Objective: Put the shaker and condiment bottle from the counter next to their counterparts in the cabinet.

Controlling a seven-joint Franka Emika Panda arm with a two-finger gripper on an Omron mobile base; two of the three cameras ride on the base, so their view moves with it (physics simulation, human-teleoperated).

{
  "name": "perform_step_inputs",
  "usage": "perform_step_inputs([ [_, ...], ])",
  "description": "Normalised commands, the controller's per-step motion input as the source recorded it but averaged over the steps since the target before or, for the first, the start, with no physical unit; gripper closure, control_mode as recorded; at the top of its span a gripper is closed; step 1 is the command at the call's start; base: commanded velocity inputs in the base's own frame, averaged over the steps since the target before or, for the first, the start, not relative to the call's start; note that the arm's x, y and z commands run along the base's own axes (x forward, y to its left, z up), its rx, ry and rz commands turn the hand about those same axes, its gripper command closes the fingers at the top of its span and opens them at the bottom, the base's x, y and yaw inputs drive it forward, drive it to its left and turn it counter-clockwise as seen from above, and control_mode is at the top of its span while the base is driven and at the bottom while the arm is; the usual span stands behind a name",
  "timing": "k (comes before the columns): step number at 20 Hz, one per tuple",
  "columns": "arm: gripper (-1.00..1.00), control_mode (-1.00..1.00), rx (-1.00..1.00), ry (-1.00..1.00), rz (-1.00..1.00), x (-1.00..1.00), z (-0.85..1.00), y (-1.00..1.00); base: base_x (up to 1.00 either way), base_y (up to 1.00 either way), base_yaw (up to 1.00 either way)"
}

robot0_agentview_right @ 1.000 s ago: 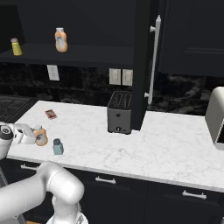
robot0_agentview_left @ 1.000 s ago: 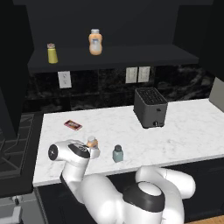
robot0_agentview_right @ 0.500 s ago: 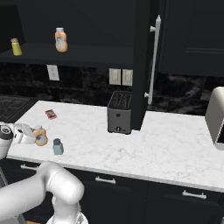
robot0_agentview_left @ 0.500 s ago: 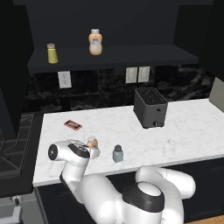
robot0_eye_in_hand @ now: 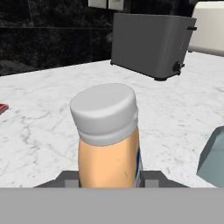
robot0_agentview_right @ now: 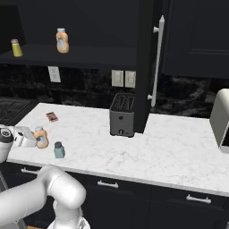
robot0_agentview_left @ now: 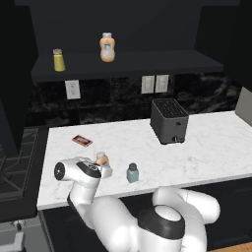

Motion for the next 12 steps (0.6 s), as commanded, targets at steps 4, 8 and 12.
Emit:
perform_step_inputs([
  [4,1.00,-1.00,0.00,0.00,0.00,0.00,0.00,0.00,0.00,0.00,0.00],
  [8,1.00,-1.00,0.00,0.00,0.00,-0.03,0.00,0.00,0.00,0.00,0.00],
  [12,1.00,-1.00,0.00,-0.01,0.00,-0.08,0.27,0.00,0.00,0.00,0.00],
])
